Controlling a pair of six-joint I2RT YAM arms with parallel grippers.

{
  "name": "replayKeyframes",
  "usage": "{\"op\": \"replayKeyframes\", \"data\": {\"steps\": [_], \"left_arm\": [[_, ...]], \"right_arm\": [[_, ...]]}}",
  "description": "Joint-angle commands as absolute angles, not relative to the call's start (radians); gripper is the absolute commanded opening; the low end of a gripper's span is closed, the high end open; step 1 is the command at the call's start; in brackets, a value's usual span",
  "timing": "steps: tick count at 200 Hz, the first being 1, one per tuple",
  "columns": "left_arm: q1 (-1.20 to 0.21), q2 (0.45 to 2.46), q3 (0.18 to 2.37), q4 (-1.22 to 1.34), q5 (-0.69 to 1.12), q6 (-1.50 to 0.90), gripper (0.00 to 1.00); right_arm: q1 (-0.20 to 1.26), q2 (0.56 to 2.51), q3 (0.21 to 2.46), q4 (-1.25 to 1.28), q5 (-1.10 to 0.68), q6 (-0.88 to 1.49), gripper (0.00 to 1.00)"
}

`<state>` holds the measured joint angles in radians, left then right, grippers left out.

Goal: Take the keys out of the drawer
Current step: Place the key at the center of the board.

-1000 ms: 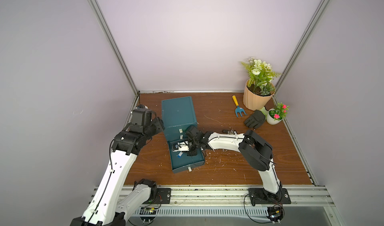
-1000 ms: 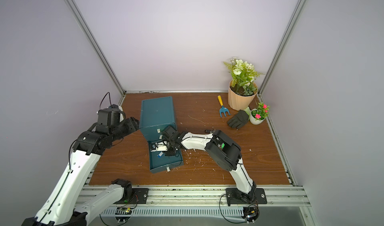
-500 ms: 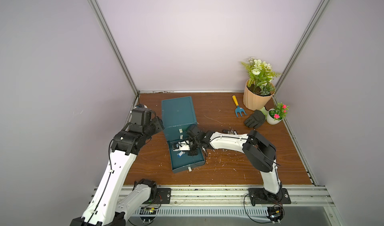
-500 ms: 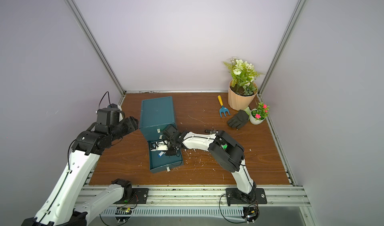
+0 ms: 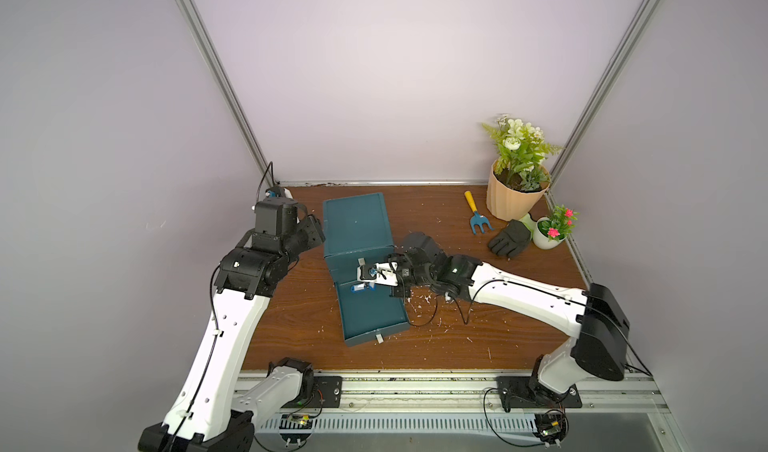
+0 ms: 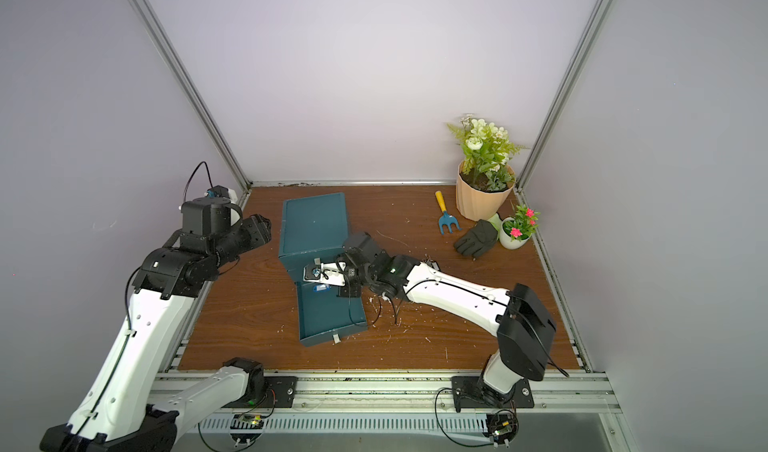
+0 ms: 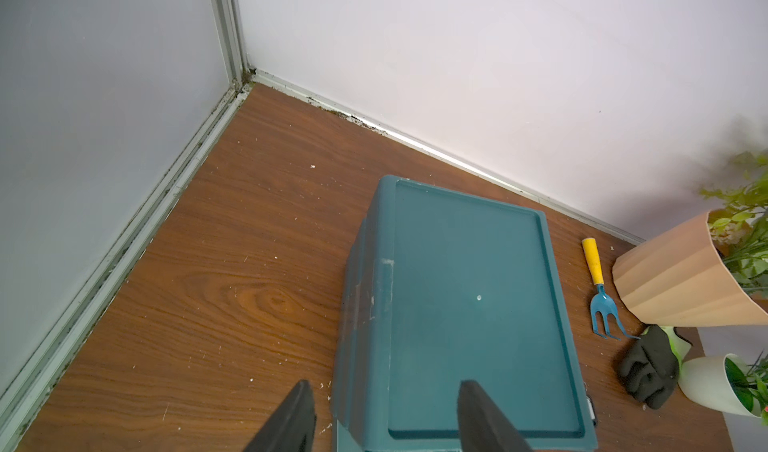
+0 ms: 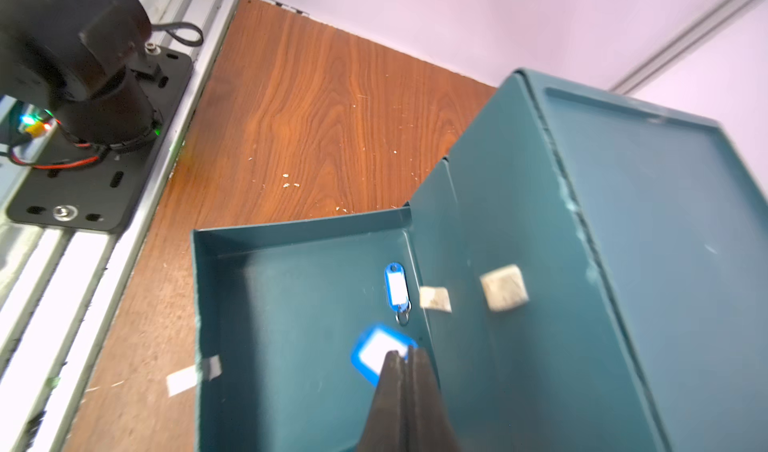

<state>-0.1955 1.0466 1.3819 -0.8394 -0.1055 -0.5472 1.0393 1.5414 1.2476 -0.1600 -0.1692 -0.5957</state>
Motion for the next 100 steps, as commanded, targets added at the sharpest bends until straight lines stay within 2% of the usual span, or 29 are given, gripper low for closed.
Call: {"op": "replayKeyframes", "data": {"steps": [1,38,73,100], "left_arm": [[-0.187,1.058,1.418,-0.765,-0.068,-0.494,0.58],[-0.198,1.095,1.435,-0.688,-0.009,-0.483,0.57],[-0.327,1.158,1.473,-0.634,-0.043,-0.414,0.58],[-0.356,1.195,1.472,-0.583,0.0,-0.411,0.57]], "right_arm": [[1.039,1.434,1.204,-0.21,-0.096,-0.51,0.0],[1.028,1.286,1.071,-0.238,-0.01,-0.386,0.0],[0.988,1.154,0.902,-0.226,0.066,-0.206,0.0],[0.927,1.078,0.751,-0.177,0.076,-0.077,0.0]]}}
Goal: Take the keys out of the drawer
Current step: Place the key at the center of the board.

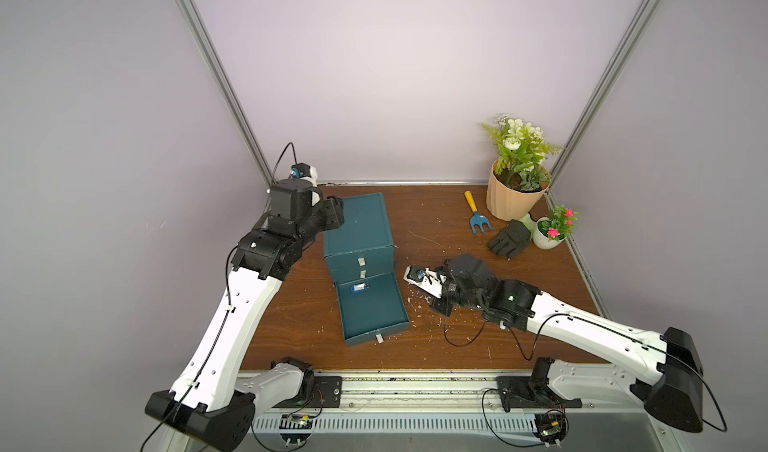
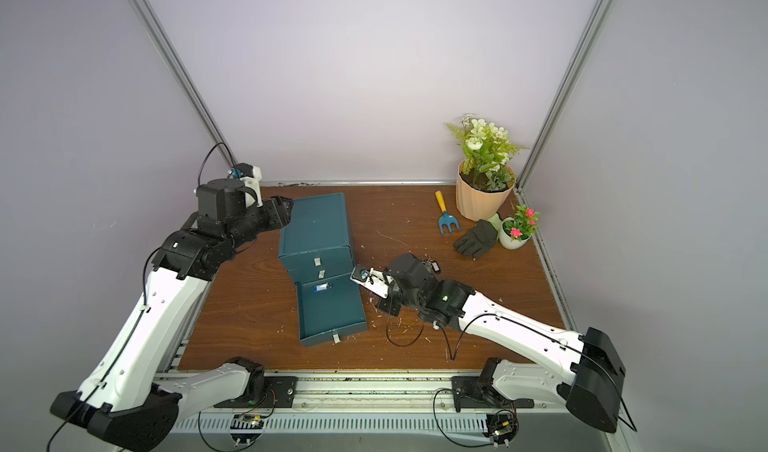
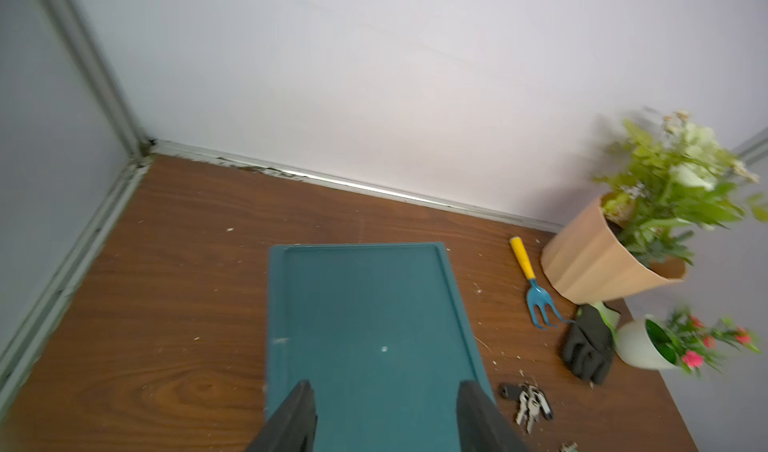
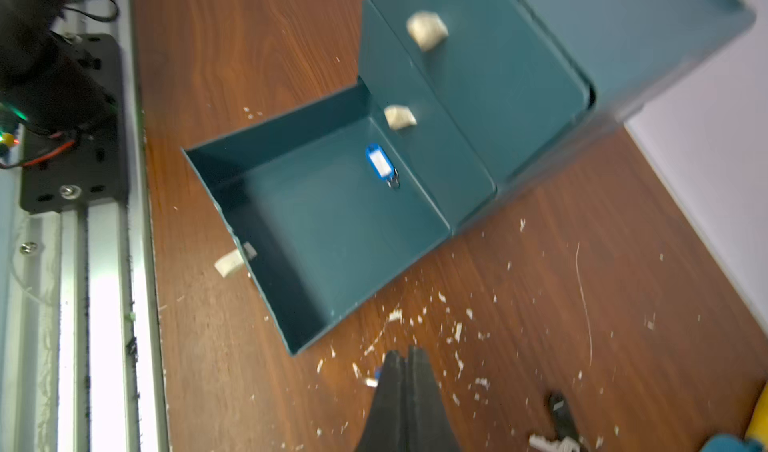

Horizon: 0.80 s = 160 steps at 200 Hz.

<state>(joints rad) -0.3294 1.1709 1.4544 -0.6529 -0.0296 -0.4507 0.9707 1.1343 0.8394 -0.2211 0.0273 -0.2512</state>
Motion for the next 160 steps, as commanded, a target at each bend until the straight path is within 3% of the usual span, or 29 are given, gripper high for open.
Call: {"op": "replayKeyframes", "data": {"steps": [1,39,61,89,126,160], "left_arm": [[-0.357,1.196,1.472,-0.582,0.001,-0.411,0.57],[-0.421,1.241,1.473,-0.535,0.022,-0.383,0.57],[-0.429,1.256,1.47,-0.535,0.041,-0.4,0.58],[-0.429,1.256,1.467,-0.543,0.051,-0.399,0.58],[-0.429,1.231,1.459,-0.592,-0.016,-0.404,0.59],[-0.411,1.195,1.43,-0.663,-0.09,-0.433,0.6]], "right_arm": [[0.925,1.075,0.747,-0.175,0.077,-0.072,0.0],[0.837,1.054,0.594,-0.091,0.12,0.041,0.02],[0.822,1.083,0.579,-0.073,0.148,0.039,0.2],[0.822,1.106,0.633,-0.094,0.134,-0.001,0.3],[0.844,1.118,0.774,-0.111,0.006,-0.135,0.3],[0.951,1.218,0.937,-0.14,-0.041,-0.361,0.31]]}}
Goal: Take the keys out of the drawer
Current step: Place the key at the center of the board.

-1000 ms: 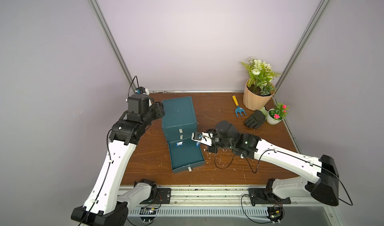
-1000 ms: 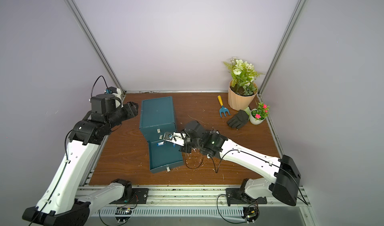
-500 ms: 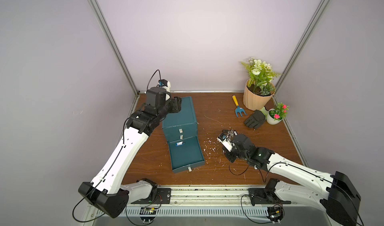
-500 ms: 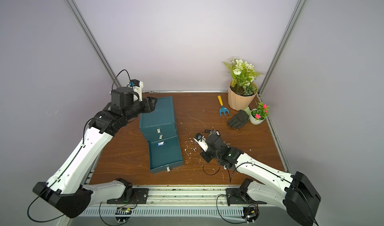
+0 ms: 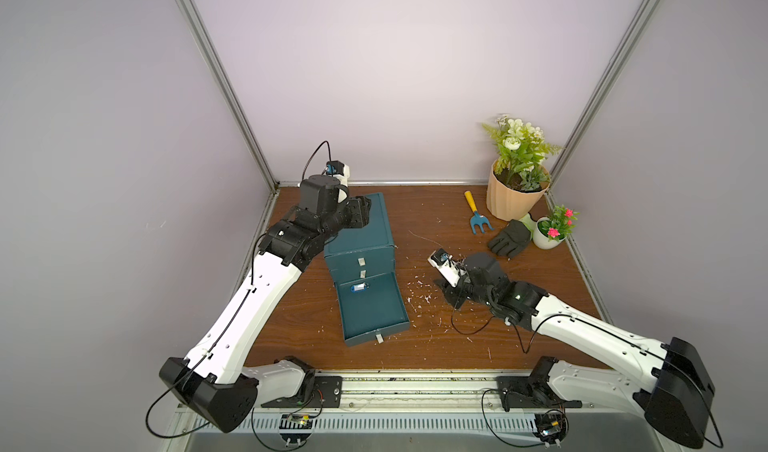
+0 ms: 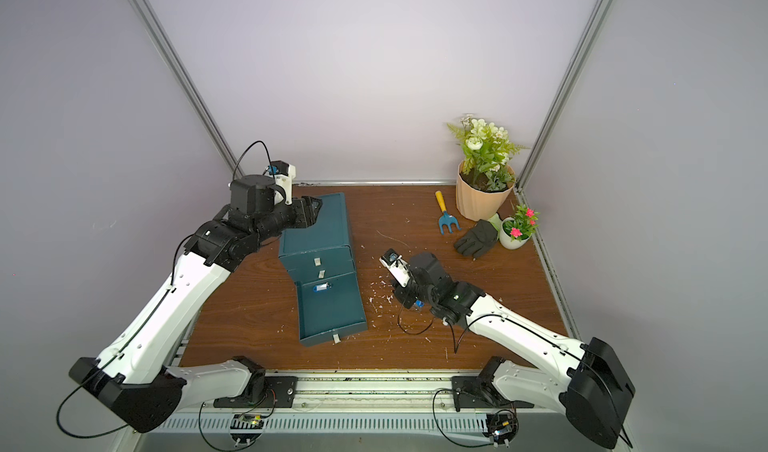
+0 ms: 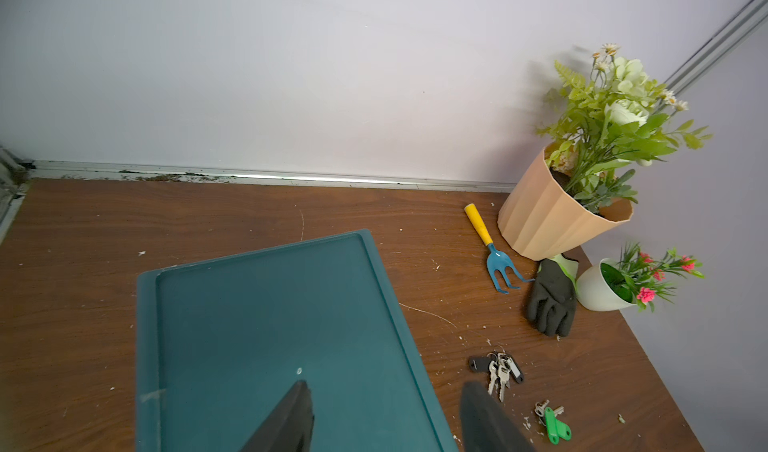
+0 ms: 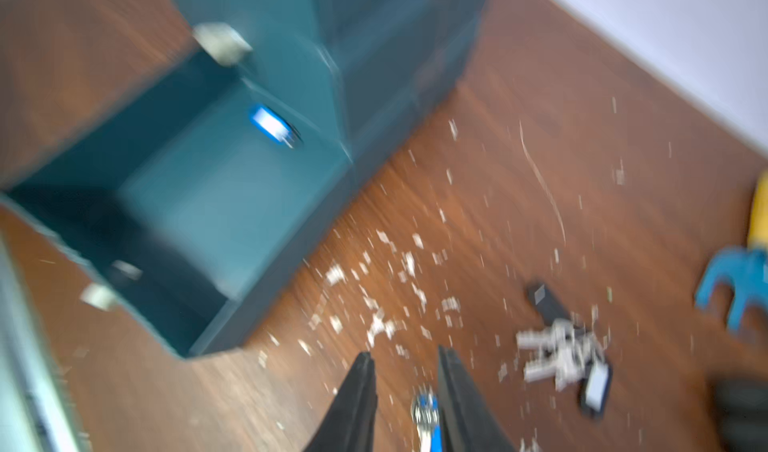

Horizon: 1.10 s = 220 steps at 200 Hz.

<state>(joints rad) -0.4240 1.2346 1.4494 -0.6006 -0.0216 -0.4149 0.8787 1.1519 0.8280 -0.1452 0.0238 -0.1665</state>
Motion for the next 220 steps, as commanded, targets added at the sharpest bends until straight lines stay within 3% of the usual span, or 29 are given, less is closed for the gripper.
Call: {"op": "replayKeyframes", "data": {"steps": [1,102,220], "left_arm": [[-0.409,1.193,1.428,-0.665,-0.09,-0.436,0.6],[-0.085,1.05,1.224,-0.772,0.117,-0.641,0.63],[-0.069,0.929,1.088,-0.803,0.096,-0.709,0.65]], "right_arm": [[0.955,1.223,0.943,-0.142,-0.04,-0.367,0.31],[1.057,1.588,1.118,0.0,0.025,-0.753,0.28],[1.057,1.879,1.247,0.12,0.061,-0.872,0.34]]}}
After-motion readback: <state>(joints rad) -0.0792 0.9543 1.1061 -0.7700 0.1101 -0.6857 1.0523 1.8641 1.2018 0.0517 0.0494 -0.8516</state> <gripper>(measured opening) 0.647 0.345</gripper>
